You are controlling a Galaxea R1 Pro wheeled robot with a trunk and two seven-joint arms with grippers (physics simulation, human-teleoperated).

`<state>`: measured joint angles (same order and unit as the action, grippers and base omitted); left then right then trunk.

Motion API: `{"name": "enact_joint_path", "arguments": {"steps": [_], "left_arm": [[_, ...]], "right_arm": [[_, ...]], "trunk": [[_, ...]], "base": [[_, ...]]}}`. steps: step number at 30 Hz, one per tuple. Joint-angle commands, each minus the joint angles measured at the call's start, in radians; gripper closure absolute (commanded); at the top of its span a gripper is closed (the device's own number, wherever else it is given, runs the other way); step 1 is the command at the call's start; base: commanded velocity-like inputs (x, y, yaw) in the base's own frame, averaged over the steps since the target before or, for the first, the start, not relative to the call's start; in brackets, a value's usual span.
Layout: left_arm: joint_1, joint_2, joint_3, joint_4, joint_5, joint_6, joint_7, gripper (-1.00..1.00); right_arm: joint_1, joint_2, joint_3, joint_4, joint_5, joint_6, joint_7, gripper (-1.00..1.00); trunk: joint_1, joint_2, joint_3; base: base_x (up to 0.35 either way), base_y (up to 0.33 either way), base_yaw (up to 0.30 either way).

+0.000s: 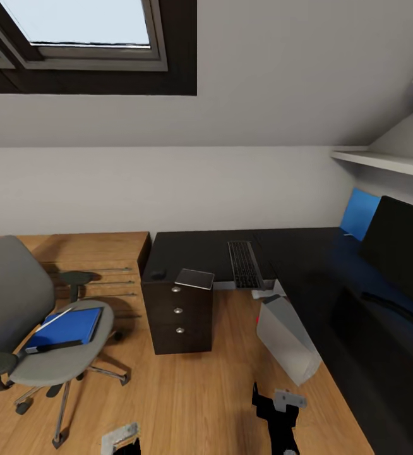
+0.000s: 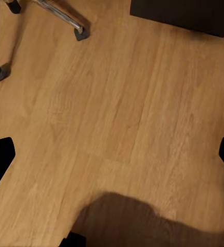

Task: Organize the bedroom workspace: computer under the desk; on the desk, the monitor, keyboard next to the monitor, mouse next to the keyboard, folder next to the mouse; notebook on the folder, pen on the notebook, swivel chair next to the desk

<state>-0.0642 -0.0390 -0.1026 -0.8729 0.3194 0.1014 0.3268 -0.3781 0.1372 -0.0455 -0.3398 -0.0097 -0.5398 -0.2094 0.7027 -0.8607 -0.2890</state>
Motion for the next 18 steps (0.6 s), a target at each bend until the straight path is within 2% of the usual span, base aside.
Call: {"name": "enact_joint_path", "arguments": {"steps": [1, 2, 3, 4, 5, 6, 7, 8, 9, 12, 13, 15, 16, 18], "left_arm": [[0.0, 0.001, -0.002, -0.072, 0.008, 0.069, 0.01, -1.0], [0.0, 0.001, 0.0, -0.105, 0.009, 0.099, 0.011, -1.0], [0.0, 0.003, 0.005, -0.198, 0.011, 0.193, 0.013, -1.0], [0.0, 0.004, 0.012, -0.254, 0.014, 0.26, 0.014, -1.0], [0.0, 0.004, 0.017, -0.281, 0.016, 0.294, 0.014, -1.0], [0.0, 0.005, 0.03, -0.337, 0.022, 0.357, 0.014, -1.0], [0.0, 0.005, 0.036, -0.366, 0.026, 0.386, 0.015, -1.0], [0.0, 0.004, 0.046, -0.424, 0.035, 0.435, 0.015, -1.0], [0.0, 0.004, 0.05, -0.454, 0.04, 0.455, 0.015, -1.0], [0.001, 0.003, 0.062, -0.6, 0.065, 0.524, 0.018, -1.0], [0.001, -0.001, 0.064, -0.632, 0.07, 0.532, 0.021, -1.0], [0.001, -0.019, 0.066, -0.666, 0.074, 0.54, 0.025, -1.0], [0.001, -0.063, 0.068, -0.691, 0.078, 0.544, 0.027, -1.0], [0.001, -0.07, 0.072, -0.692, 0.079, 0.544, 0.026, -1.0]], "right_arm": [[-0.013, 0.0, -0.006, -0.007, -0.009, -0.002, 0.002, -1.0], [-0.023, 0.0, -0.007, -0.009, -0.016, 0.0, 0.002, -1.0], [-0.069, 0.0, -0.009, -0.013, -0.053, 0.019, 0.003, -1.0], [-0.108, 0.0, -0.01, -0.015, -0.092, 0.047, 0.005, -1.0], [-0.128, 0.0, -0.01, -0.016, -0.115, 0.066, 0.006, -1.0], [-0.168, -0.001, -0.011, -0.017, -0.167, 0.109, 0.008, -1.0], [-0.188, -0.002, -0.011, -0.018, -0.197, 0.133, 0.011, -1.0], [-0.227, -0.003, -0.011, -0.018, -0.259, 0.182, 0.019, -1.0], [-0.245, -0.003, -0.011, -0.019, -0.291, 0.204, 0.025, -1.0], [-0.339, -0.006, -0.011, -0.025, -0.474, 0.307, 0.09, -1.0], [-0.36, -0.006, -0.011, -0.034, -0.517, 0.335, 0.108, -1.0], [-0.384, -0.006, -0.013, -0.074, -0.572, 0.378, 0.127, -1.0], [-0.397, -0.007, -0.034, -0.14, -0.722, 0.433, 0.139, -1.0], [-0.399, -0.009, -0.037, -0.15, -0.797, 0.441, 0.142, -1.0]], "trunk": [[0.004, -0.008, -0.005], [0.008, -0.015, -0.008], [0.012, -0.022, -0.011], [0.016, -0.029, -0.014], [0.019, -0.036, -0.017], [0.023, -0.043, -0.02], [0.027, -0.05, -0.023], [0.031, -0.057, -0.027], [0.035, -0.064, -0.03], [0.046, -0.085, -0.039], [0.05, -0.092, -0.042], [0.058, -0.106, -0.049], [0.062, -0.113, -0.052], [0.069, -0.127, -0.058]], "base": [[0.0, 0.0, 0.0], [0.0, 0.0, 0.0], [0.0, 0.0, 0.0], [0.0, 0.0, 0.0], [0.0, 0.0, 0.0], [0.0, 0.0, 0.0], [0.0, 0.0, 0.0], [0.0, 0.0, 0.0], [0.0, 0.0, 0.0], [0.0, 0.0, 0.0], [0.0, 0.0, 0.0], [0.0, 0.0, 0.0], [0.0, 0.0, 0.0], [0.0, 0.0, 0.0]]}}
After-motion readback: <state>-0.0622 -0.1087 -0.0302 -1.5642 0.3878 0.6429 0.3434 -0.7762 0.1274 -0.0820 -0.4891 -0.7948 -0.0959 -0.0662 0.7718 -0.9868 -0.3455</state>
